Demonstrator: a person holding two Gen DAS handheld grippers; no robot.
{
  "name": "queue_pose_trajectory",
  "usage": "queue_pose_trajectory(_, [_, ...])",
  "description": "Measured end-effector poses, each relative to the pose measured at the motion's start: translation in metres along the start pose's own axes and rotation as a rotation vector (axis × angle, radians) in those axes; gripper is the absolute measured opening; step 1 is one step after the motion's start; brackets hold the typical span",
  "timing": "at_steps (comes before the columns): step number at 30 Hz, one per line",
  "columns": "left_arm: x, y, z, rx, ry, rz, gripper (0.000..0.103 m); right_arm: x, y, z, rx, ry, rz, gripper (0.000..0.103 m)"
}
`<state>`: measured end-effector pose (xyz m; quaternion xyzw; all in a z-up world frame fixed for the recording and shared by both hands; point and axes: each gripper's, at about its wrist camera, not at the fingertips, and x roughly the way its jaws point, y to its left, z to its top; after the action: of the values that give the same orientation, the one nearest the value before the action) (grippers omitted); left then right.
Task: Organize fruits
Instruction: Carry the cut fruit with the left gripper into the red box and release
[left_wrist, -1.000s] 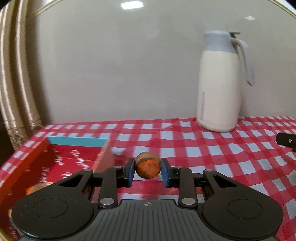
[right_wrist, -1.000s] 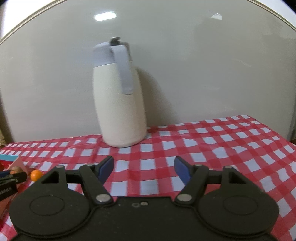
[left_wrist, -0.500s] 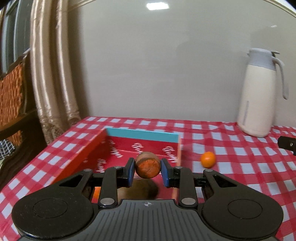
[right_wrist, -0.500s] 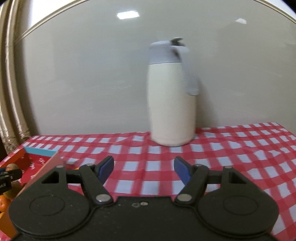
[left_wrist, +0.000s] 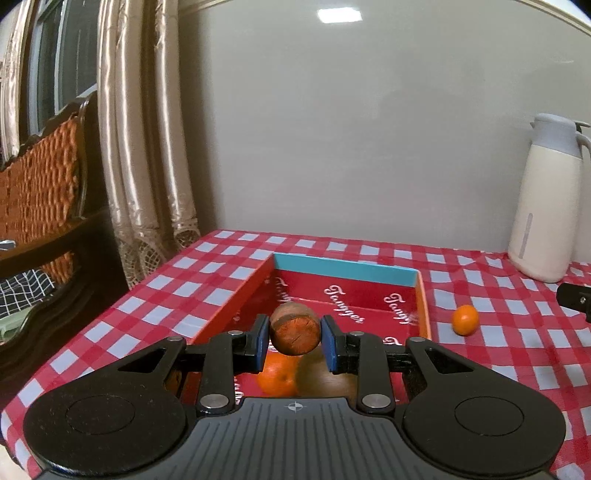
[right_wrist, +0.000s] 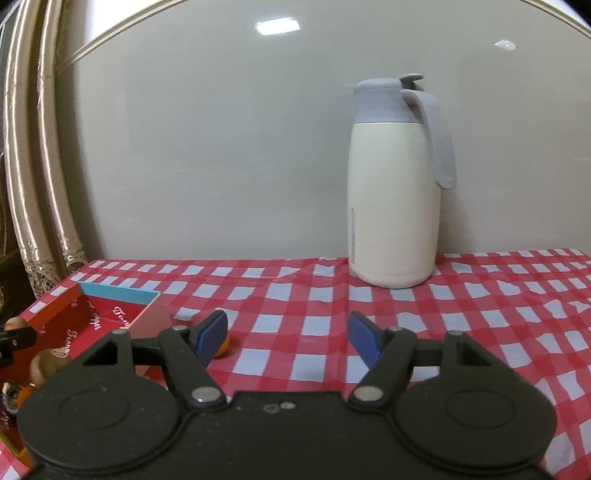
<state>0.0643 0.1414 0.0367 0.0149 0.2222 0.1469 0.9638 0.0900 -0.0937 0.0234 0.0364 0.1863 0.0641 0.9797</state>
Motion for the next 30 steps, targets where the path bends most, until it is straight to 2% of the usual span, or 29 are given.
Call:
queue_pose_trajectory(16, [0.001, 0.032, -0.009, -0.023, 0.019, 0.050, 0.030, 0.003, 0.028, -0.002, -0.004, 0.007, 0.047, 0.071])
queue_pose_trajectory(30, [0.008, 0.048, -0.015, -0.044, 0.049, 0.060, 0.030, 0.010, 0.044, -0.007, -0.015, 0.021, 0.071, 0.071])
